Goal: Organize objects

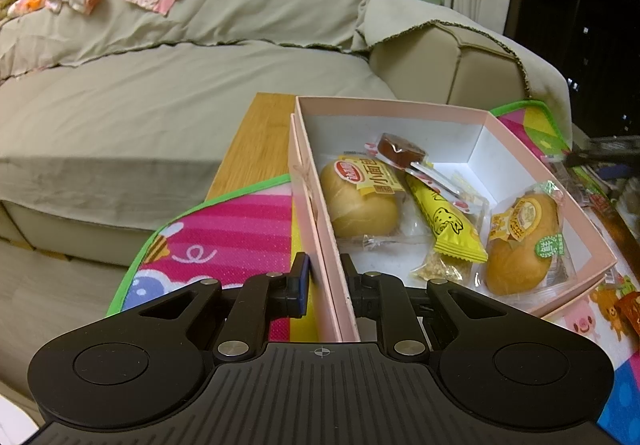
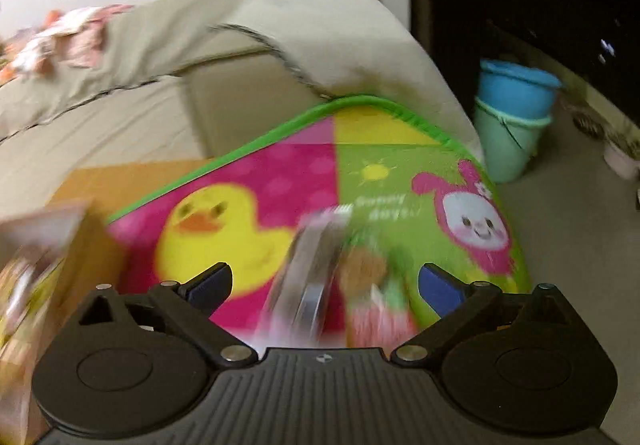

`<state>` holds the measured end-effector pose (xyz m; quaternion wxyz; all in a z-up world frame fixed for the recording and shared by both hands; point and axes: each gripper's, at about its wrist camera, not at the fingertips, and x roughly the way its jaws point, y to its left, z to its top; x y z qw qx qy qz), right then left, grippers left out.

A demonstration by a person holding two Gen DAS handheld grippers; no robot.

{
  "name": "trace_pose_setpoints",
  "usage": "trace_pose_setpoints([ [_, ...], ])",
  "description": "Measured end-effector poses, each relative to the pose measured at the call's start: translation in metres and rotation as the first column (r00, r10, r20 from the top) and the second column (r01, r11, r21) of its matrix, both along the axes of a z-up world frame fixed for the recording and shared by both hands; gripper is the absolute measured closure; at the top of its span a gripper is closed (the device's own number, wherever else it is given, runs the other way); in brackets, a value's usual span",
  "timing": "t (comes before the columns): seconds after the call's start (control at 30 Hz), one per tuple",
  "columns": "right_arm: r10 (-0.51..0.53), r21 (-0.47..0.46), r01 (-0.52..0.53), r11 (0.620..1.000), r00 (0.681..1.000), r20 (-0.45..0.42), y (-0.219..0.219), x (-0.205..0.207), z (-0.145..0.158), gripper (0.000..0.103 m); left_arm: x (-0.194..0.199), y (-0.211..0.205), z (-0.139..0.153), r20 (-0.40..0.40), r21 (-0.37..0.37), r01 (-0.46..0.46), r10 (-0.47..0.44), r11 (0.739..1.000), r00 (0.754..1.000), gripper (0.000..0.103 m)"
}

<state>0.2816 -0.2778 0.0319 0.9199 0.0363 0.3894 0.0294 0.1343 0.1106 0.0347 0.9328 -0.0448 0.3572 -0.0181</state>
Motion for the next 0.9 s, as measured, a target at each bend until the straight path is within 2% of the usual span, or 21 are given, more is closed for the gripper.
trace_pose_setpoints([
  [0.07,-0.027,-0.014,0.027,1.000,0.999,-0.031,0.001,0.024,-0.012,0.011,0.000,0.001,-0.001,0.000,0.000,0.001,-0.001,1.000,1.000,0.085],
  [0.1,-0.017,-0.028,0.016,0.999,0.999,-0.049,0.004,0.030,-0.016,0.033,0.000,0.001,-0.001,0.000,0.000,0.002,-0.002,1.000,1.000,0.085],
  [0.13,-0.001,-0.047,-0.002,0.999,0.998,-0.067,0.008,0.032,-0.019,0.044,0.000,0.001,-0.001,0.001,0.000,0.001,-0.001,1.000,1.000,0.085],
  [0.2,0.025,-0.060,-0.029,0.998,0.998,-0.064,0.013,0.023,-0.020,0.054,0.000,0.001,-0.001,0.000,0.000,0.001,-0.001,1.000,1.000,0.085],
  [0.37,0.104,-0.030,-0.107,0.994,0.991,-0.086,0.012,-0.020,-0.015,0.062,0.000,0.001,-0.002,0.000,-0.001,0.000,0.000,1.000,1.000,0.085],
  [0.47,0.142,0.004,-0.142,0.990,0.986,-0.089,0.007,-0.055,-0.007,0.073,0.000,0.001,-0.002,0.000,0.000,0.001,-0.001,1.000,1.000,0.085],
  [0.57,0.157,0.016,-0.156,0.988,0.983,-0.091,0.001,-0.089,0.002,0.074,0.000,0.001,-0.002,0.000,0.000,0.000,0.000,1.000,1.000,0.085],
  [0.7,0.141,-0.054,-0.147,0.988,0.985,-0.094,-0.004,-0.128,0.002,0.073,0.000,0.001,-0.002,0.000,0.000,0.000,0.000,1.000,1.000,0.085],
  [0.77,0.120,-0.111,-0.128,0.986,0.990,-0.074,-0.004,-0.145,0.001,0.066,0.000,0.001,-0.002,0.000,0.000,0.001,-0.001,1.000,1.000,0.085],
  [0.83,0.114,-0.135,-0.120,0.984,0.992,-0.049,-0.004,-0.160,0.003,0.043,0.001,0.001,-0.002,0.000,0.001,0.001,-0.001,1.000,1.000,0.085],
  [0.9,0.125,-0.121,-0.125,0.985,0.992,-0.010,-0.002,-0.173,0.009,0.039,0.000,0.001,-0.002,0.000,0.001,0.002,-0.002,1.000,1.000,0.085],
])
